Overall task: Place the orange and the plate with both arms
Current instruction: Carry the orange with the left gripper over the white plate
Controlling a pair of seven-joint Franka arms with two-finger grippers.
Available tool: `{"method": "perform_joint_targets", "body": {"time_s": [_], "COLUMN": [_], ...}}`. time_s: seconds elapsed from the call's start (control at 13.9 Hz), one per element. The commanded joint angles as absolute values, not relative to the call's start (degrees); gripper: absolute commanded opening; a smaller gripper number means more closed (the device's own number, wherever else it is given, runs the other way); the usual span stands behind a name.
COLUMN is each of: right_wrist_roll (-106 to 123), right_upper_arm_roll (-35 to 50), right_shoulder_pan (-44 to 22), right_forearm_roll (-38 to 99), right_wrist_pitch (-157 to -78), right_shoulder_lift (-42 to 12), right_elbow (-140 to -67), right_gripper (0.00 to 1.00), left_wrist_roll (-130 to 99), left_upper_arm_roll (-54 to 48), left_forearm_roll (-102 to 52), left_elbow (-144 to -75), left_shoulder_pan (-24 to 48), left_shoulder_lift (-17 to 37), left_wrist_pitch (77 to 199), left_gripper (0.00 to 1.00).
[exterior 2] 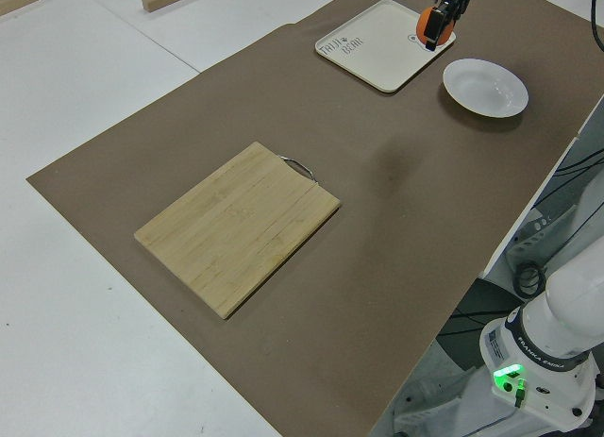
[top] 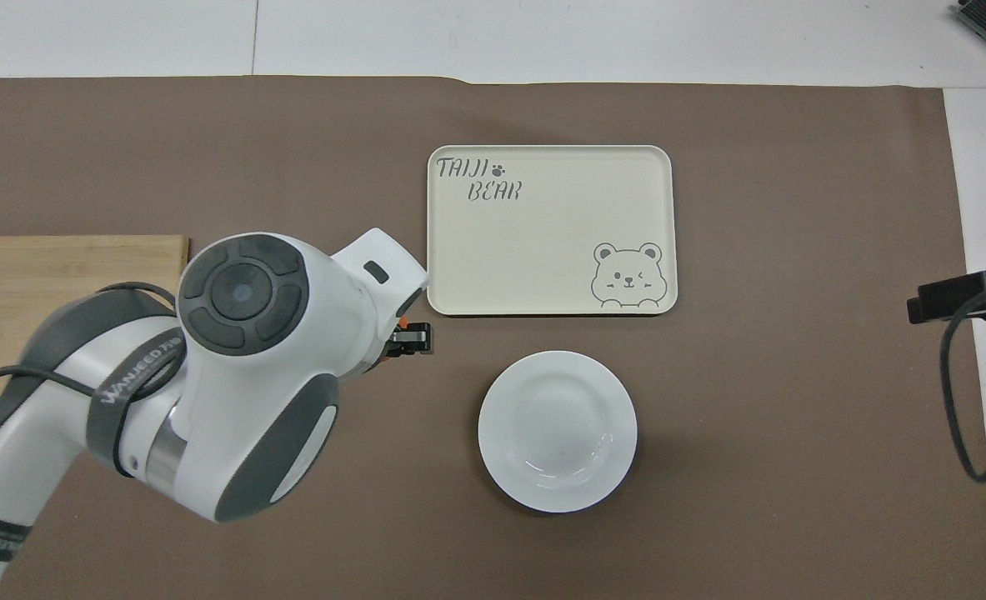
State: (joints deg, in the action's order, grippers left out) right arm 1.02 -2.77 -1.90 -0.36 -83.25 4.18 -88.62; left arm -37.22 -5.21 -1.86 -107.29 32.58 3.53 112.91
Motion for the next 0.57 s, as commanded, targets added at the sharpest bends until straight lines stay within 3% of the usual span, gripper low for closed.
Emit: {"method": "perform_joint_targets", "body": {"time_s": [0.0, 0.5], "right_wrist_roll": [0.5, 0.5], "right_upper_arm_roll": [-2.5, -2.5], "right_shoulder_pan": [-1.5, -1.5], "right_forearm_roll": [-0.9, -0.9], "right_wrist_pitch": [-83.6, -83.6], "right_shoulder_lift": [5.1, 5.1], "right_elbow": [-89.7, -89.7], "right_gripper": [1.0, 1.0], "left_wrist_roll": [-43.1, -53.2], "left_upper_arm_roll": [-4.2, -4.2], "left_forearm_roll": [-2.3, -3.1], "left_elbow": [-107.8, -107.8], "left_shoulder_pan": [36.7, 44.4], "left_shoulder_lift": [5.5, 12.3], "left_wrist_pitch": [117.0, 127.1], "left_gripper": [0.0, 0.0]}}
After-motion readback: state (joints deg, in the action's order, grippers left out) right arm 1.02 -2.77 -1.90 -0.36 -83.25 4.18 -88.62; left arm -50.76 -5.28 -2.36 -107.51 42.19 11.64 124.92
